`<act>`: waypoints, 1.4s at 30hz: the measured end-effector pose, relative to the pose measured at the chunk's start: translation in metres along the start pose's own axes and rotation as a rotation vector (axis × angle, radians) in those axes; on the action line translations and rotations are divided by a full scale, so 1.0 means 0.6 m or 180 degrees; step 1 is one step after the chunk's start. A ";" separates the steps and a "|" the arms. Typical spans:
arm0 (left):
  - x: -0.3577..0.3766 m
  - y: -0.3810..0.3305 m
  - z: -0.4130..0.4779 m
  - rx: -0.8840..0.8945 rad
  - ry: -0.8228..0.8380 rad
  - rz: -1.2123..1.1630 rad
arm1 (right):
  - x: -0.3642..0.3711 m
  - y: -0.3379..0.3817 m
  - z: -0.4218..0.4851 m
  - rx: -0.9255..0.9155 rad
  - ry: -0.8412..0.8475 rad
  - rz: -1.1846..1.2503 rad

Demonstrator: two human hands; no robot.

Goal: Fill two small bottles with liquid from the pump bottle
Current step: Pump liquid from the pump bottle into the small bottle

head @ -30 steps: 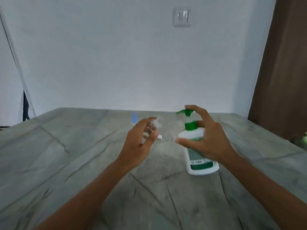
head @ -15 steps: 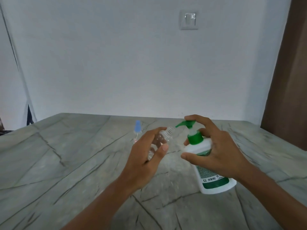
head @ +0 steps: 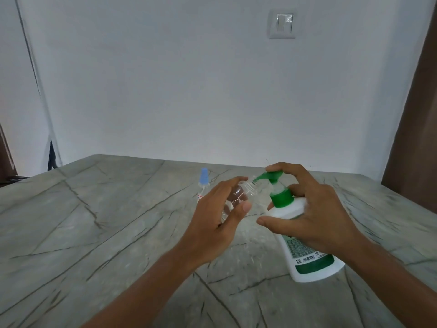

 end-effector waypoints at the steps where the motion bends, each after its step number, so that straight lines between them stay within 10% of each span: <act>1: -0.001 0.000 0.000 0.0002 -0.0004 0.0004 | -0.001 0.000 -0.001 0.0031 -0.0019 0.0035; 42: -0.016 0.011 -0.003 0.0069 0.0203 -0.0159 | 0.014 0.003 0.017 -0.0380 0.0467 -0.0591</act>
Point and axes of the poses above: each hand's wrist, its own z-axis towards the middle knuckle, its own x-axis out of the palm, y = z × x, the point moved 8 cm from there along z, towards the middle knuckle, and after that the axes turned 13 degrees about -z, right-handed, at the moved point
